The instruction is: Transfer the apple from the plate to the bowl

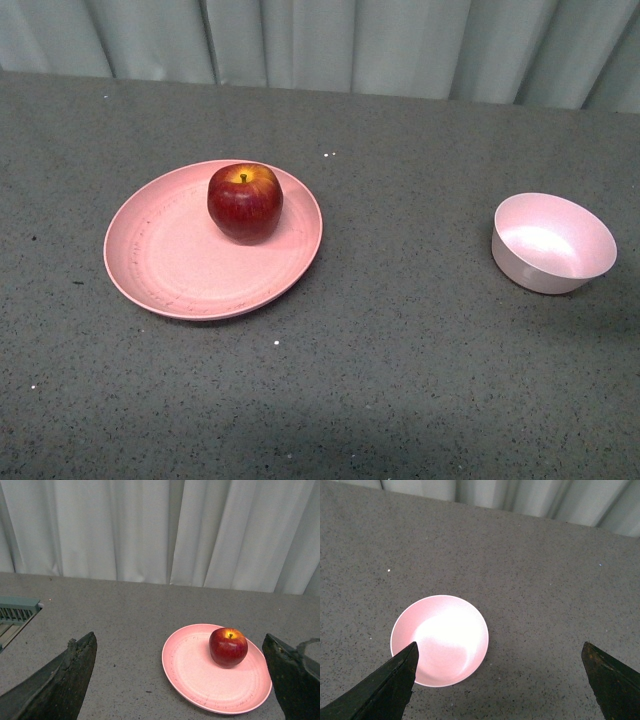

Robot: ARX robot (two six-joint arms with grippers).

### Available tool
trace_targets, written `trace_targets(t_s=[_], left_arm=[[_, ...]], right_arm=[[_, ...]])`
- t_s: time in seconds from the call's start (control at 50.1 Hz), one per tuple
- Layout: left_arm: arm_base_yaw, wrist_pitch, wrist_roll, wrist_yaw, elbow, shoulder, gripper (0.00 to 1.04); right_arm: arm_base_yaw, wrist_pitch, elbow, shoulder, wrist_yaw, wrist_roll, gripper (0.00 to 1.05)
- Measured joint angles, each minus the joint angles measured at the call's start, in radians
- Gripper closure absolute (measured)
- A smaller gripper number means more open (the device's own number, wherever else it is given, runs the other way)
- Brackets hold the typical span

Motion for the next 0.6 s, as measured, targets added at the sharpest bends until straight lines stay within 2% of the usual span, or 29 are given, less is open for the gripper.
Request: trace_targets(t_s=[0.12, 0.319, 0.599], left_arm=[[0.0, 0.0, 0.0, 0.0, 0.0, 0.0, 0.07], [0.0, 0.0, 0.0, 0.0, 0.0, 0.0, 0.07], [0.0, 0.0, 0.0, 0.0, 0.0, 0.0, 0.07]], right_arm=[[0.029, -0.032, 0.08, 0.105, -0.007, -0.022, 0.09], [0.108, -0.17, 0.237, 0.3, -0.027, -0.058, 0.09], [0.161, -0.321, 0.403, 0.468, -0.016, -0.084, 0.09]])
